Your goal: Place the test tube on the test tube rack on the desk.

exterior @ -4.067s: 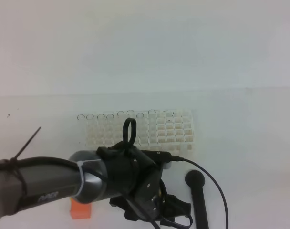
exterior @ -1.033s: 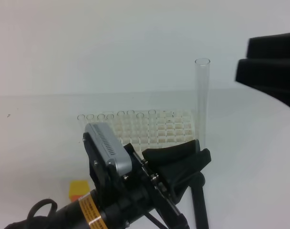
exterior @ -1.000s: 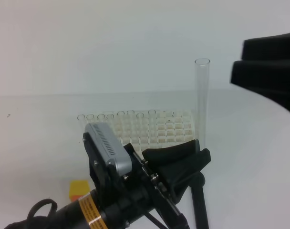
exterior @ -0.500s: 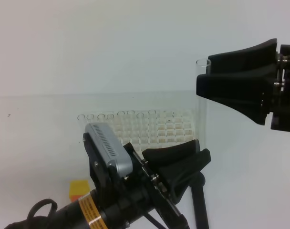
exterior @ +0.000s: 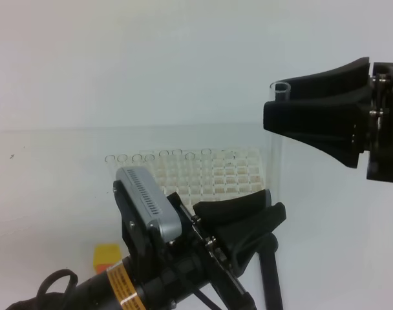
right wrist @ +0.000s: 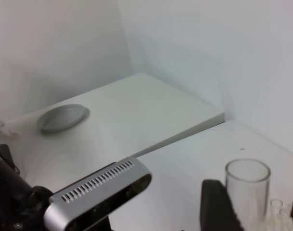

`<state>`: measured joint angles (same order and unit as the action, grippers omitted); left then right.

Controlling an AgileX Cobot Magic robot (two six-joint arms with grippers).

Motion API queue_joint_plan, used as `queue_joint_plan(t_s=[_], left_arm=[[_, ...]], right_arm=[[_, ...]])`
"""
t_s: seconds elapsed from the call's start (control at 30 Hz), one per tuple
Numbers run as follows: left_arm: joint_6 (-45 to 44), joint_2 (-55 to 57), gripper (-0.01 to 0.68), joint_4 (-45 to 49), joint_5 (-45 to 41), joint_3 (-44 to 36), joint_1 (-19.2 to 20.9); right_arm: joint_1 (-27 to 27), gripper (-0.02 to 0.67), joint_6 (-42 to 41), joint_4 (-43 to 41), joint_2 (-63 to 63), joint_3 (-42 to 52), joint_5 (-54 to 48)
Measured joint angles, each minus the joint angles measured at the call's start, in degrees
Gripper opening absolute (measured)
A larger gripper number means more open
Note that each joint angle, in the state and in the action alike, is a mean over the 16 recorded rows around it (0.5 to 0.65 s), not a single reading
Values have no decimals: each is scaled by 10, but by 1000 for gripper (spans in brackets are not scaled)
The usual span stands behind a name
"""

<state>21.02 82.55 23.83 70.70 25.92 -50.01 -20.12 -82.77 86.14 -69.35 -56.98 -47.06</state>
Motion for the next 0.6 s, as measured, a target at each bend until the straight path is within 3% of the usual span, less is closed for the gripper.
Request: queue_joint_plan(t_s=[0.6], left_arm=[[5, 0, -1, 11, -8, 0, 0]], right_arm=[[0, 152, -17, 3, -2, 0, -19]])
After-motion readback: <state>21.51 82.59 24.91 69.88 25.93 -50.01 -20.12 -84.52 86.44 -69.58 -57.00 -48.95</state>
